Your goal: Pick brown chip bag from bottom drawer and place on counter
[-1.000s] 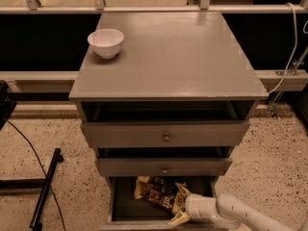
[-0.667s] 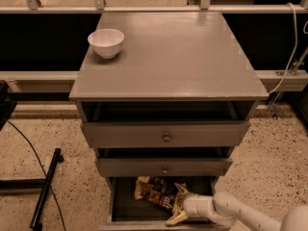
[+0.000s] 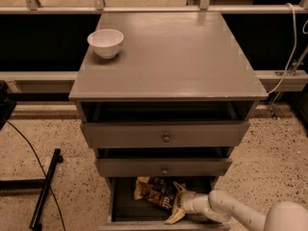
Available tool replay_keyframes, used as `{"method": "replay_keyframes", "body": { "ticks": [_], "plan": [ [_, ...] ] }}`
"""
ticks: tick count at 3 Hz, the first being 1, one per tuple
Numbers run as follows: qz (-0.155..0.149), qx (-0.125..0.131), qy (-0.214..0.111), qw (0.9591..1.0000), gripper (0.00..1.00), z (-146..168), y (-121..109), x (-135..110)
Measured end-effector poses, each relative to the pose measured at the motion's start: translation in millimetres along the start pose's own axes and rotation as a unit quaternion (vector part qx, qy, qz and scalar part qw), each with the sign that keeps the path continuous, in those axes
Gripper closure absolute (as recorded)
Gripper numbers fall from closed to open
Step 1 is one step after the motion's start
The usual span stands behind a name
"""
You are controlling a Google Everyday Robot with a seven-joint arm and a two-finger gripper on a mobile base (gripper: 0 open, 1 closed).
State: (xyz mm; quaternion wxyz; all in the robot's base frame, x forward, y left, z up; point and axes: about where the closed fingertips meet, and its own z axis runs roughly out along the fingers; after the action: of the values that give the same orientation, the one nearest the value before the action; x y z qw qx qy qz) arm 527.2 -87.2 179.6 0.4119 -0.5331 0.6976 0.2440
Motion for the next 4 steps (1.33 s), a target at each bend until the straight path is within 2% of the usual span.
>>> {"method": "replay_keyframes", "body": {
  "ticks": [1,3,4],
  "plan": [
    [0.000,0.001,-0.002,1.0000,0.03,0.3,-1.1,-1.4],
    [0.000,0.001,-0.002,1.0000,0.46,-0.8,-1.3,-3.2],
    [0.000,0.001,-0.002,1.0000,0.31,-2.0,-1.5,-4.9]
  ]
}}
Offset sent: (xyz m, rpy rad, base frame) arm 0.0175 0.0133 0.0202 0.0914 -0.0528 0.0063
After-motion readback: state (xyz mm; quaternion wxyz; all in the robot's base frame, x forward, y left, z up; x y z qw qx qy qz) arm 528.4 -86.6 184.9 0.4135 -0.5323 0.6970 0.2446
